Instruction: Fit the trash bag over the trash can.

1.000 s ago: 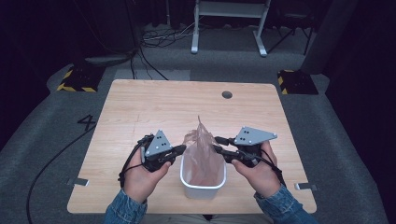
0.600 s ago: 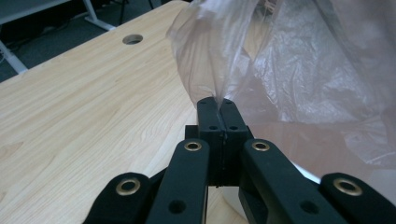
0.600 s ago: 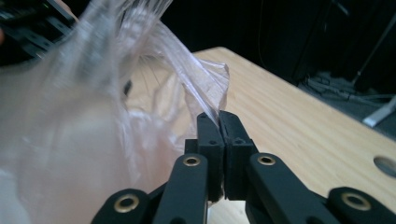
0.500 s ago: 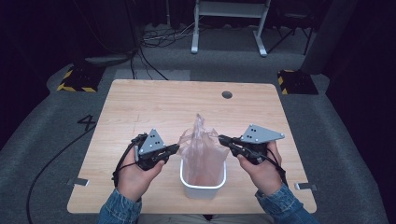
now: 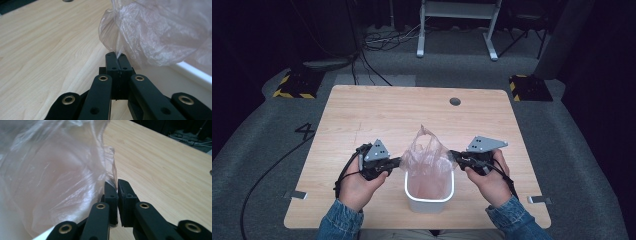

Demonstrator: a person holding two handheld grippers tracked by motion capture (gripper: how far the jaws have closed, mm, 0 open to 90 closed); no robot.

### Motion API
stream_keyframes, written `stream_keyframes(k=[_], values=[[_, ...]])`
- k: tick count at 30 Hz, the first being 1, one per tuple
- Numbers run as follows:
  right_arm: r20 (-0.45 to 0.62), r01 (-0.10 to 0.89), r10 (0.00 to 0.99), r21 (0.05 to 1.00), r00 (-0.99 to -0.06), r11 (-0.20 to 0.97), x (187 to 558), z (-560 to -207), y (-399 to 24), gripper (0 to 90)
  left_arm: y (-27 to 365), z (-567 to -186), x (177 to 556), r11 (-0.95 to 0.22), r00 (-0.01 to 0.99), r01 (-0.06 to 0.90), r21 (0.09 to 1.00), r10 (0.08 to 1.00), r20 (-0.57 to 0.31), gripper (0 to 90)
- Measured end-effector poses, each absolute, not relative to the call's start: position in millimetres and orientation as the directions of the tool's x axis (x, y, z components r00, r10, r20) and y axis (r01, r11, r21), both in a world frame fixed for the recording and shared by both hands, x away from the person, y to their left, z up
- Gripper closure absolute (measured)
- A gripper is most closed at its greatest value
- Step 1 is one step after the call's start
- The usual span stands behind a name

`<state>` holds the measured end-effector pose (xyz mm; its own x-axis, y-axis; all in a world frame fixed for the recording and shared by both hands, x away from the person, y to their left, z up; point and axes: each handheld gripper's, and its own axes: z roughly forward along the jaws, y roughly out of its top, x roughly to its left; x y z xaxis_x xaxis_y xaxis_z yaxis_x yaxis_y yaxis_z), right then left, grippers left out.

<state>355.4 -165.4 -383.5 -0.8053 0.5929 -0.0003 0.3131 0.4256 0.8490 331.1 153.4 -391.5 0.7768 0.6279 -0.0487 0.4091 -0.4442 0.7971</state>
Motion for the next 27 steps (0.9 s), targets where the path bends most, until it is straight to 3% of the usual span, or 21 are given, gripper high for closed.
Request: stream_keyframes(k=[17,22,24,27], values=[[0.031,0.351,0.595,0.832,-0.803,0.43,351,-410,-169,78.8,156,-410,326,-0.435,0.782,0.407,0.803,0.62,-0.06,89.3],[0.013,0.324,0.617,0.86,-0.786,0.394,348,-403,-176,69.2,163,-405,322,-0.382,0.762,0.405,0.831,0.643,-0.076,75.5],[0.011,0.308,0.623,0.876,-0.782,0.371,347,-399,-178,61.5,167,-402,319,-0.35,0.75,0.395,0.849,0.657,-0.078,65.9],[-0.011,0.282,0.643,0.893,-0.766,0.351,347,-395,-182,55.5,174,-396,316,-0.321,0.735,0.378,0.868,0.674,-0.07,59.7]])
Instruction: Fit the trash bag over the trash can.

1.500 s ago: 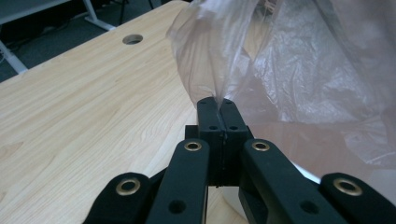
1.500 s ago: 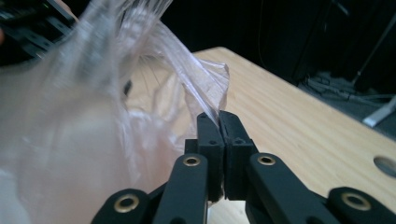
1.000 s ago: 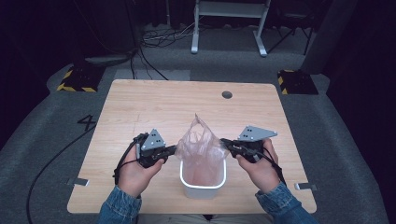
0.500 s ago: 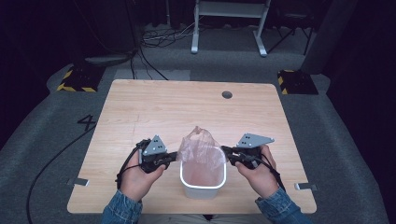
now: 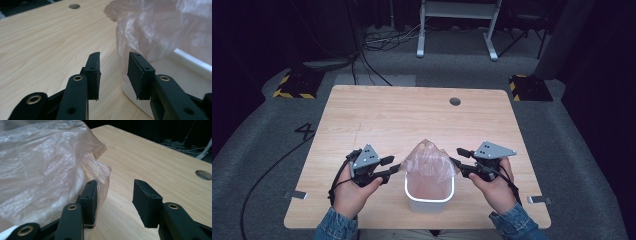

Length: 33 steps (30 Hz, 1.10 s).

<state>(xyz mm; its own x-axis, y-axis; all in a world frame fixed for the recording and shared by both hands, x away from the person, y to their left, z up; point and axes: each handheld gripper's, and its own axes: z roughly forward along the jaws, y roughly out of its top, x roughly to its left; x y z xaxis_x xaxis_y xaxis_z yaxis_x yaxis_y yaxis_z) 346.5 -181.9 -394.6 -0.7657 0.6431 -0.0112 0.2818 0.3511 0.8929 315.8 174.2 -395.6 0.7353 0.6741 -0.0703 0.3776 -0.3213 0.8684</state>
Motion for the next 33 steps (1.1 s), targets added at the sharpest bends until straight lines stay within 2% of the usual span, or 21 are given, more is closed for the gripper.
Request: stream_keyframes(k=[1,6,14,15,21,24,33], values=[[-0.011,0.28,0.647,0.896,-0.762,0.345,347,-394,-183,54.1,176,-393,314,-0.313,0.73,0.373,0.874,0.68,-0.068,57.3],[-0.022,0.262,0.681,0.913,-0.732,0.311,349,-390,-190,47.4,181,-379,306,-0.28,0.734,0.345,0.896,0.676,-0.071,56.4],[-0.019,0.293,0.659,0.886,-0.752,0.359,357,-393,-180,46.0,159,-364,299,-0.262,0.792,0.288,0.921,0.606,-0.075,50.7],[-0.021,0.295,0.656,0.882,-0.755,0.368,358,-394,-178,45.4,156,-364,299,-0.263,0.799,0.286,0.922,0.597,-0.078,51.7],[-0.035,0.29,0.646,0.873,-0.763,0.391,358,-397,-175,45.0,144,-369,300,-0.321,0.833,0.297,0.9,0.548,-0.079,75.5],[-0.026,0.295,0.656,0.88,-0.754,0.373,358,-393,-181,44.6,142,-371,299,-0.381,0.83,0.279,0.882,0.557,-0.023,90.0],[-0.016,0.276,0.686,0.909,-0.728,0.313,348,-372,-204,45.5,144,-370,290,-0.391,0.835,0.254,0.885,0.55,0.003,90.0]])
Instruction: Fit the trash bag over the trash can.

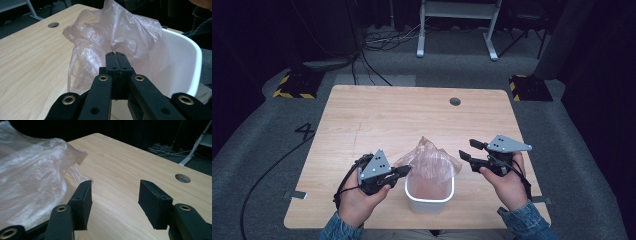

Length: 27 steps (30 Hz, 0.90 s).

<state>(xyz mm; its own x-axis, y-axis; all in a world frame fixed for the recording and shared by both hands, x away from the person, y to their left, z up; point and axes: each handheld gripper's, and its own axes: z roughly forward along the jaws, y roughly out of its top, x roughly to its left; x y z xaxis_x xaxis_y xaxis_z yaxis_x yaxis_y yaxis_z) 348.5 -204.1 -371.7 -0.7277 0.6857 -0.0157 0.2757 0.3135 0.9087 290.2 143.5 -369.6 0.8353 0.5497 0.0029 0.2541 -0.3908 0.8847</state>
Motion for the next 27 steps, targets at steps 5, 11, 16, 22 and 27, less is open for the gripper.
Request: stream_keyframes(k=[5,11,16,22,27], values=[[0.001,0.256,0.636,0.916,-0.771,0.308,337,-357,-196,45.9,145,-370,290,-0.38,0.829,0.246,0.892,0.559,0.01,90.0],[0.042,0.282,0.545,0.888,-0.837,0.363,335,-354,-166,40.0,142,-370,291,-0.383,0.833,0.235,0.893,0.554,0.019,90.0],[0.06,0.3,0.521,0.871,-0.851,0.39,344,-359,-146,53.9,141,-370,291,-0.384,0.836,0.226,0.895,0.548,0.024,90.0],[0.028,0.243,0.472,0.883,-0.881,0.401,335,-355,-148,90.0,152,-372,286,-0.368,0.832,0.224,0.902,0.554,0.02,90.0],[0.046,0.252,0.461,0.883,-0.886,0.396,322,-354,-164,90.0,159,-377,278,-0.365,0.836,0.214,0.906,0.548,0.023,90.0]])
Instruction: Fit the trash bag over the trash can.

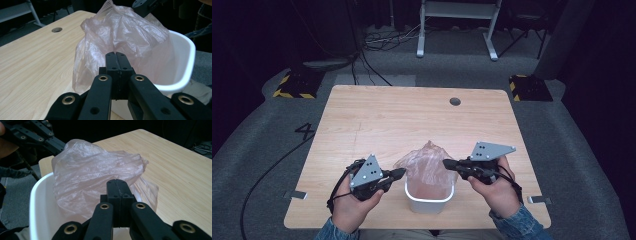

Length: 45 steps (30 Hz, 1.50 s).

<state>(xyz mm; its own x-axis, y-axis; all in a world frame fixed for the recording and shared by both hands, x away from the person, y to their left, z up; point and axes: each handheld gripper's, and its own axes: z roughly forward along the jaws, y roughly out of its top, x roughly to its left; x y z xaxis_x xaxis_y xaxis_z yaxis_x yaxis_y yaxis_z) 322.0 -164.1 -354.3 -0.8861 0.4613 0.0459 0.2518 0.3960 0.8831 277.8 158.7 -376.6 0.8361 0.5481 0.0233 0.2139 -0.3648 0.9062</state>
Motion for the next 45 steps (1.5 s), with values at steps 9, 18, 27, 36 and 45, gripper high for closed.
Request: stream_keyframes(k=[9,18,27,36,45], values=[[0.025,0.209,0.429,0.897,-0.903,0.389,293,-350,-183,90.0,162,-382,265,-0.377,0.84,0.2,0.904,0.541,0.04,90.0],[-0.045,0.133,0.392,0.901,-0.919,0.414,278,-350,-179,84.5,166,-380,260,-0.301,0.856,0.207,0.931,0.516,-0.023,64.5],[-0.053,0.154,0.481,0.912,-0.875,0.38,290,-348,-169,58.8,151,-363,269,-0.325,0.858,0.172,0.93,0.514,0.021,42.1],[-0.058,0.109,0.36,0.899,-0.931,0.425,285,-348,-158,89.3,143,-365,274,-0.364,0.869,0.222,0.905,0.494,-0.014,61.3],[-0.051,0.105,0.341,0.9,-0.939,0.422,271,-349,-168,90.0,150,-369,258,-0.39,0.876,0.152,0.908,0.478,0.059,88.3]])
